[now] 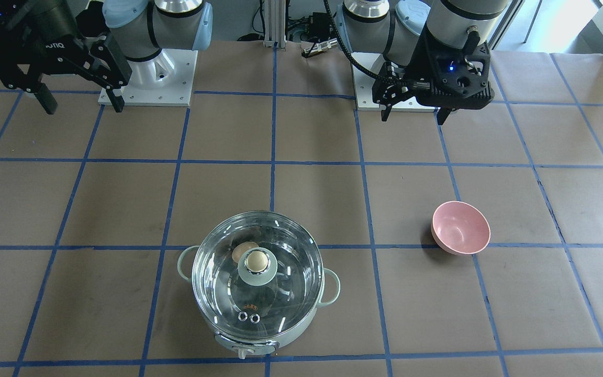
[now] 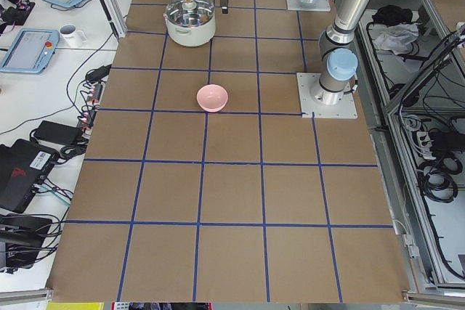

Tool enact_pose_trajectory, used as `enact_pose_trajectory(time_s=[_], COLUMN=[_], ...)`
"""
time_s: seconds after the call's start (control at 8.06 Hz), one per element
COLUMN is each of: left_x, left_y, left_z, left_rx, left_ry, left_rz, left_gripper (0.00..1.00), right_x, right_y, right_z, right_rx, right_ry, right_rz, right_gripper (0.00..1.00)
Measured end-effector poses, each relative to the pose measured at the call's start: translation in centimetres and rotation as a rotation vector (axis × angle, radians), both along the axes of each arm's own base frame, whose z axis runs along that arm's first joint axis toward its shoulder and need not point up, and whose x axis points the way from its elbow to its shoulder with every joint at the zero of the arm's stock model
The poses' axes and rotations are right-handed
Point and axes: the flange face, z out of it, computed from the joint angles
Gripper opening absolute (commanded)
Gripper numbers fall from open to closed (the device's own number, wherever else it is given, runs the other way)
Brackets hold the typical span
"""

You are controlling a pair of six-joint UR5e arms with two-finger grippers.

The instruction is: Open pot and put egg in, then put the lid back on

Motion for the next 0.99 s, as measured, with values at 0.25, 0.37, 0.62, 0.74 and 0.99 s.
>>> enact_pose_trajectory(time_s=[0.25,0.37,0.62,0.74,0.99], left_x=[0.03,0.04,0.04,0.04,0.02], left_y=[-0.01,-0.02,-0.02,-0.02,-0.02], left_z=[-0.01,-0.03,-0.02,-0.02,-0.05], left_rx=[0.0,0.001,0.0,0.0,0.001], left_ry=[0.0,0.0,0.0,0.0,0.0], left_rz=[0.001,0.001,0.001,0.001,0.0], left_gripper=[1.0,1.0,1.0,1.0,1.0], right_x=[0.05,0.06,0.07,0.07,0.09], right_y=[-0.12,-0.15,-0.24,-0.3,-0.35], right_z=[-0.18,-0.21,-0.24,-0.21,-0.19], right_rx=[0.003,0.002,0.0,-0.004,-0.007], right_ry=[0.005,0.006,0.007,0.006,0.004], right_rz=[0.002,0.003,0.003,0.004,0.003], right_gripper=[1.0,1.0,1.0,1.0,1.0])
